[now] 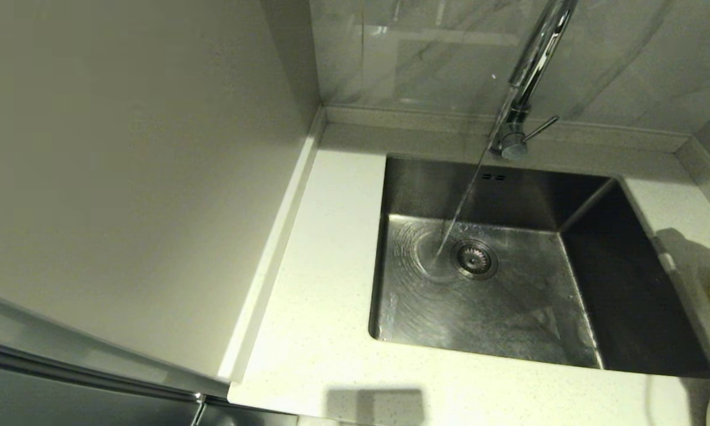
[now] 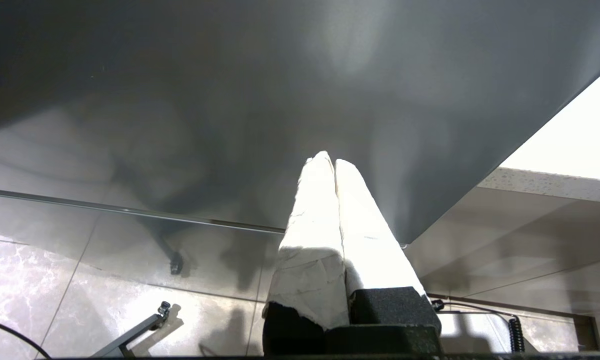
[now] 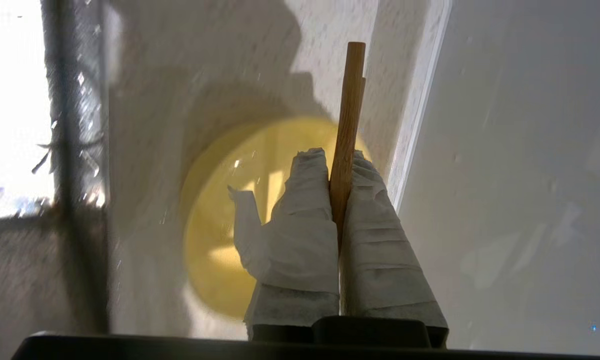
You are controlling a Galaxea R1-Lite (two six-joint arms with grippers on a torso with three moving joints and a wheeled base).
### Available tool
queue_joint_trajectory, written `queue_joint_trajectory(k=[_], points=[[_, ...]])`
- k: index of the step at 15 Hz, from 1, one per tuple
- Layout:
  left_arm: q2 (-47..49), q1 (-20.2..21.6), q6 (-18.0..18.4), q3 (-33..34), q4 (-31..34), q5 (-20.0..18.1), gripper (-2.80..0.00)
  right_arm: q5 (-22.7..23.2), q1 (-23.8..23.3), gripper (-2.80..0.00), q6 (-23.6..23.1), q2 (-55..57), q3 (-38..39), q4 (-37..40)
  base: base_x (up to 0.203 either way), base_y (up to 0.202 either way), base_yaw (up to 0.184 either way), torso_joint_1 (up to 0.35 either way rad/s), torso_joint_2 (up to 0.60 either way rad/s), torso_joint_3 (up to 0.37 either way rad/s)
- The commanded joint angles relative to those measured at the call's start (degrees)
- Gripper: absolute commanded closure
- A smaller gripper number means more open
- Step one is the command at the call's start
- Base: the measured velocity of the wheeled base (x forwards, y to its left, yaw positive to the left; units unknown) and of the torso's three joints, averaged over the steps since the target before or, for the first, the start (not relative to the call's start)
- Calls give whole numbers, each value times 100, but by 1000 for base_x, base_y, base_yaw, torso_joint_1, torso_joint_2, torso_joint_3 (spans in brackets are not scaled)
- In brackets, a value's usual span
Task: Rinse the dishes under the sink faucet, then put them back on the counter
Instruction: Place the chopsticks on the bowl
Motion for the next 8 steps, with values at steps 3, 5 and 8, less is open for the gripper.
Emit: queue_joint_trajectory(k=[3,5,8], points=[[-9,0,-3,0,-2,4,0,-77,13,0,-269,562,-324,-435,0,0,0,0,0,0],[-9,0,-3,0,-2,4,0,-90,105,0,-312,680,-500,-537,0,0,0,0,0,0],[-9,0,-3,0,-2,4,0,-218,203,0,-326,842,-774,-542,0,0,0,0,0,0]])
